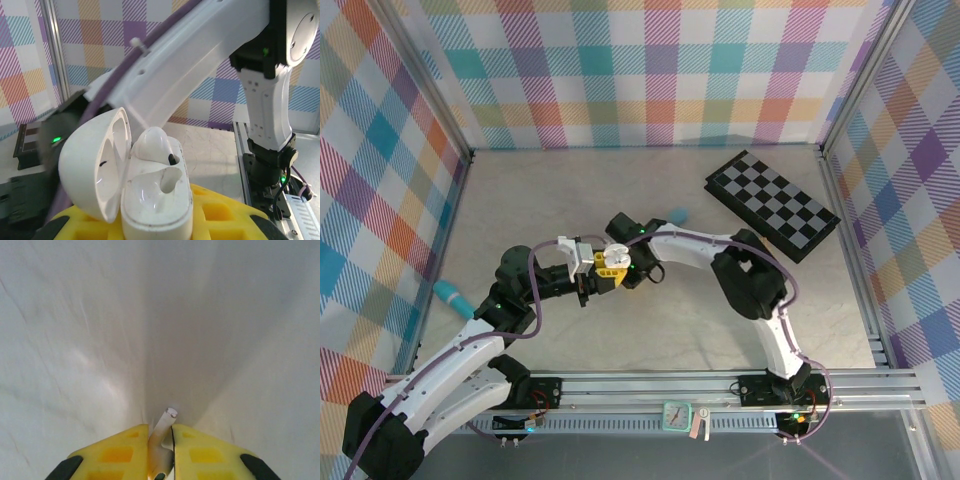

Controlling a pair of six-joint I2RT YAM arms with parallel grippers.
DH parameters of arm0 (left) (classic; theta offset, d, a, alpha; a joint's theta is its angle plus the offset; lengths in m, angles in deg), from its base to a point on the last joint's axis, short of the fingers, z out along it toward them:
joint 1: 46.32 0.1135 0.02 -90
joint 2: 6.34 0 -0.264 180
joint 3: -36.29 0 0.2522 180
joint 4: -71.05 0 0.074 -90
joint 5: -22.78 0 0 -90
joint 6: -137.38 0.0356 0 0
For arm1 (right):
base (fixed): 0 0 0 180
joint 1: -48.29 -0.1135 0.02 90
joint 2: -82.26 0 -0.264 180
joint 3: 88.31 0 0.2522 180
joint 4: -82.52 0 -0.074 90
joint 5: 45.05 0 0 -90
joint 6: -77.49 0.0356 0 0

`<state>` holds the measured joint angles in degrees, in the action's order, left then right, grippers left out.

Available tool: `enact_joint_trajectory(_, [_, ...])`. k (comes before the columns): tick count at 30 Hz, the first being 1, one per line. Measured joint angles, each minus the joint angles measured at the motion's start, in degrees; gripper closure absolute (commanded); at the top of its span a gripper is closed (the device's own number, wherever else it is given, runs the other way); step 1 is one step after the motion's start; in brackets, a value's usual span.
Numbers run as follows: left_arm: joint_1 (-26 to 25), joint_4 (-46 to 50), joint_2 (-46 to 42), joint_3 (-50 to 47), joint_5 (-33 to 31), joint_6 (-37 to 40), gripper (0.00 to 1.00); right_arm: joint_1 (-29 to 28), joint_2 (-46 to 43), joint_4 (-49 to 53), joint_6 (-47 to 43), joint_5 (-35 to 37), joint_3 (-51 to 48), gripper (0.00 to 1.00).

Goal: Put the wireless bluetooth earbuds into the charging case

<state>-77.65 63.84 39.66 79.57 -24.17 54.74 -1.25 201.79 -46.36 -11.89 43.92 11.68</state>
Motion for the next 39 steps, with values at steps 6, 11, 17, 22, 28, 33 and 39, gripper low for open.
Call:
enact_joint_trajectory(6, [0.0,-0.11,0.13,0.0,0.63,0.44,0.93,2.03,-11.13,-1.11,3.34,1.9,-16.02,0.82])
enact_joint_trajectory(11, [0.0,-0.55,2.03,0.0,1.07,0.63,0.93,3.02,-17.75,-0.81,6.34,2.97,-24.41,0.79])
enact_joint_trajectory(17, [-0.02,-1.68,3.02,0.02,1.11,0.61,0.93,2.97,-19.17,-1.84,10.56,0.39,-26.43,0.64])
enact_joint_trajectory(22, [-0.02,-1.53,2.12,0.04,1.29,0.87,0.93,2.97,-19.21,-4.48,14.03,-4.48,-26.53,0.64])
enact_joint_trajectory(28, [-0.02,-1.05,0.26,0.5,1.31,1.29,0.93,2.71,-19.21,-6.67,16.96,-8.66,-26.51,0.64])
enact_joint_trajectory(33, [-0.02,0.04,0.0,0.55,1.31,1.31,0.93,2.64,-19.21,-6.23,16.94,-8.46,-25.75,0.61])
enact_joint_trajectory(39, [-0.02,0.07,0.0,0.55,1.31,1.49,0.93,2.05,-18.71,-4.74,16.28,-6.38,-23.26,0.58])
